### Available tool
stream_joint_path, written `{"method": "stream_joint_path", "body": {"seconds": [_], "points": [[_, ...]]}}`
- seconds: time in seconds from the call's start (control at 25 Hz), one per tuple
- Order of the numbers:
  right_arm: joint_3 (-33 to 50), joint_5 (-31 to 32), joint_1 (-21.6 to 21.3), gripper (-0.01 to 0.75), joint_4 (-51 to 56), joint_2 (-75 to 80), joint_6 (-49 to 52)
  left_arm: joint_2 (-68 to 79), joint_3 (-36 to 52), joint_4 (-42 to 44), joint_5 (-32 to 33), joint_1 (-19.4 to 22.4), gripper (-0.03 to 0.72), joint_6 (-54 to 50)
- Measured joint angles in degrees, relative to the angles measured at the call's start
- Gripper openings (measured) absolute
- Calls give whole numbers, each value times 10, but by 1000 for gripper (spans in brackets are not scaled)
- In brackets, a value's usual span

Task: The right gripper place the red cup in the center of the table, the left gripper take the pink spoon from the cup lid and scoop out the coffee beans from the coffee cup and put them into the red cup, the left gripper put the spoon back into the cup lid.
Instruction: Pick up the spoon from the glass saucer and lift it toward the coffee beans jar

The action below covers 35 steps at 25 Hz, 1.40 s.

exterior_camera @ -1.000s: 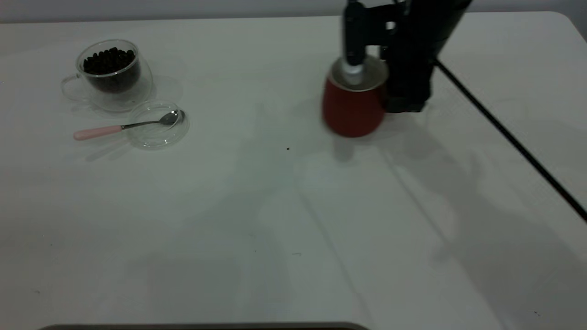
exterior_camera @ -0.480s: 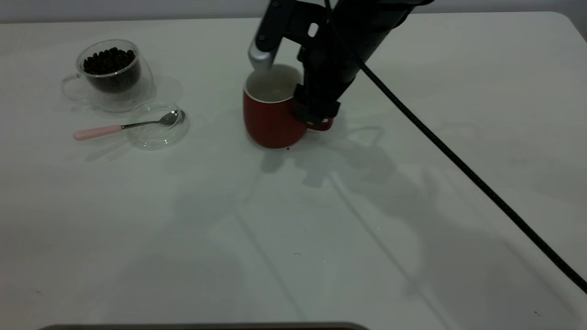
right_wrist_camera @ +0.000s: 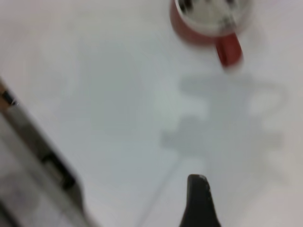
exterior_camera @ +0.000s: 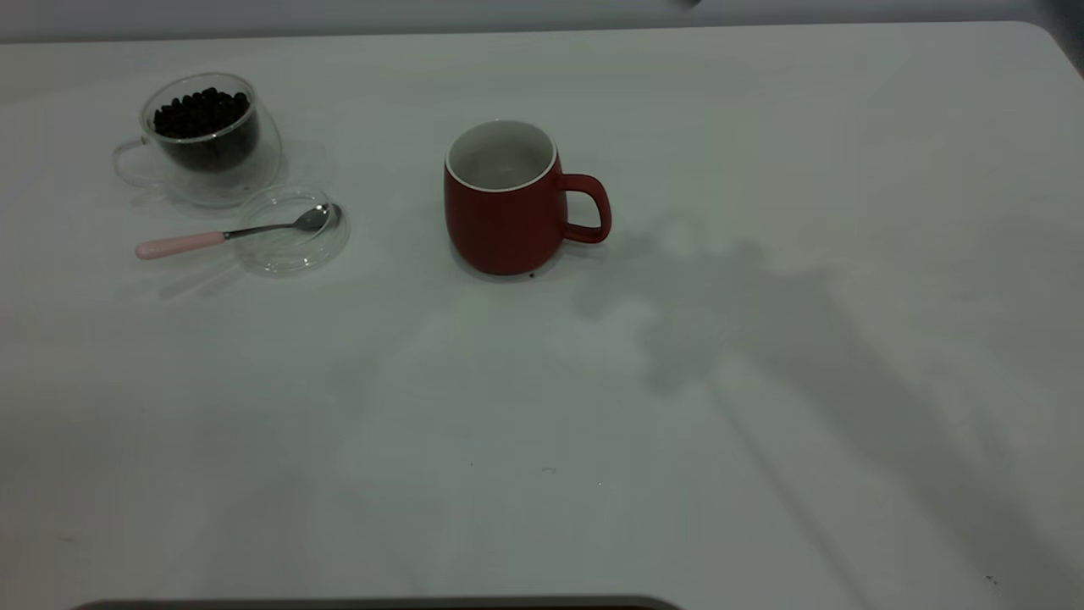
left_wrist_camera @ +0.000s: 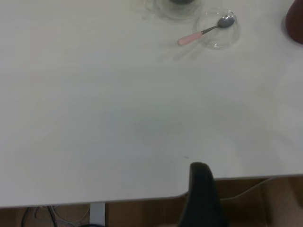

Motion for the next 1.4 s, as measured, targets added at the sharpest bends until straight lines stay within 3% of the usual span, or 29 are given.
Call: {"method": "stream_joint_path", "body": {"seconds": [0.16,0.36,0.92,1.16,1.4], "points": [[3,98,-3,586,-68,-100,100,0,0,0,0,0,590,0],[72,106,-3,586,-87,-222,131,0,0,0,0,0,590,0],[419,112,-7,586,-95,-554,262,0,0,0,0,0,590,0],[540,37,-69,586,-95,-710,274,0,0,0,0,0,590,0],[566,37,-144,586,-110,-837,284,0,0,0,0,0,590,0]]}}
